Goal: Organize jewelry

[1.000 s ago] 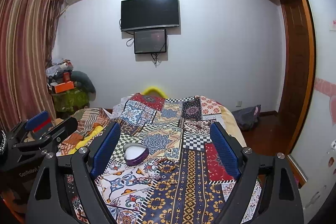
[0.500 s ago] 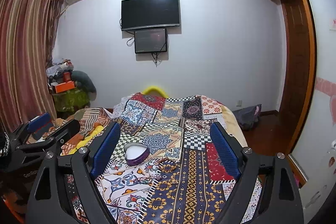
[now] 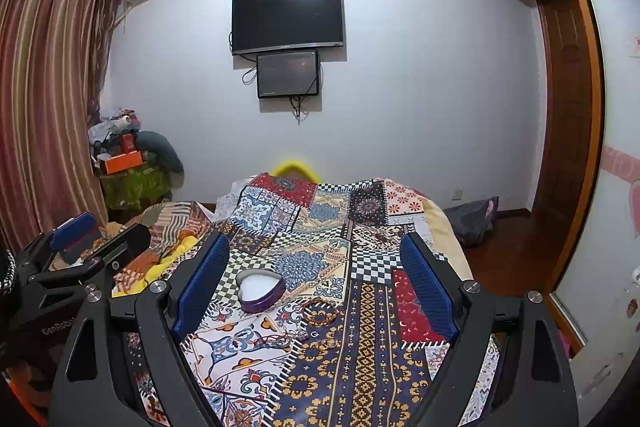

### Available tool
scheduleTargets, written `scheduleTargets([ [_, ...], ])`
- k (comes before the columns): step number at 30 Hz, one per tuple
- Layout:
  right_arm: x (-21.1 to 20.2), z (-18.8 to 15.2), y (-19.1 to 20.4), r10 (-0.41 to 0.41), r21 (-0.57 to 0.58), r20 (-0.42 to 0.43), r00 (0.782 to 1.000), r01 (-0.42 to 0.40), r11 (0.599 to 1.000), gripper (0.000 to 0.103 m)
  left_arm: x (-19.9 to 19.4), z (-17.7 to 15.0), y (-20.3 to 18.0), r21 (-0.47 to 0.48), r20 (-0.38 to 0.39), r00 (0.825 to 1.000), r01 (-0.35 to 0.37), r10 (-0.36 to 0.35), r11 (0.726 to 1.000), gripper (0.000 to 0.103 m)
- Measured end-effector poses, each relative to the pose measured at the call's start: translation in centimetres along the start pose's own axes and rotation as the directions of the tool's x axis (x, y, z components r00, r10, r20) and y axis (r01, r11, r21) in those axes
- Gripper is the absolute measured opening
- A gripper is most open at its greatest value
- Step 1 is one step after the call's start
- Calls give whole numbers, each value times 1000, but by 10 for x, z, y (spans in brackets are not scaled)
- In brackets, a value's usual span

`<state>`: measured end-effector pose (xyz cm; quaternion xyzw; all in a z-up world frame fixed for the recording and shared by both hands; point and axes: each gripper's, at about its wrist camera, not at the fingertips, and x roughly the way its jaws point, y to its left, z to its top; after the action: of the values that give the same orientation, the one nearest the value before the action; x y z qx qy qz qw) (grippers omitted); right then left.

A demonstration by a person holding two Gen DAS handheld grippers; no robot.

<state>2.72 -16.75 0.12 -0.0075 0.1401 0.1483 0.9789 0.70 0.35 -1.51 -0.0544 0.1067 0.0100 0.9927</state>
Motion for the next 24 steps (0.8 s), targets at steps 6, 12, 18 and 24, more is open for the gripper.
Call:
scheduleTargets([
  [6,-1,1,0,-1,0,-1,1000,1,1000,85,0,-1,0,0,-3,1000,0,0,1000,103],
  [12,-1,-1,-1,-2,-1,-3,1000,2,1000,85,1,-1,0,1,-5,1000,1,-1,1000,103],
  [18,4,-4,-3,-2,7,-17,1000,2,1000,85,6,-2,-2,4,-15,1000,0,0,1000,103],
  [24,11,-6,-5,4,13,-36,999,-3,1000,85,17,-6,-1,1,-34,999,-2,2,1000,103],
])
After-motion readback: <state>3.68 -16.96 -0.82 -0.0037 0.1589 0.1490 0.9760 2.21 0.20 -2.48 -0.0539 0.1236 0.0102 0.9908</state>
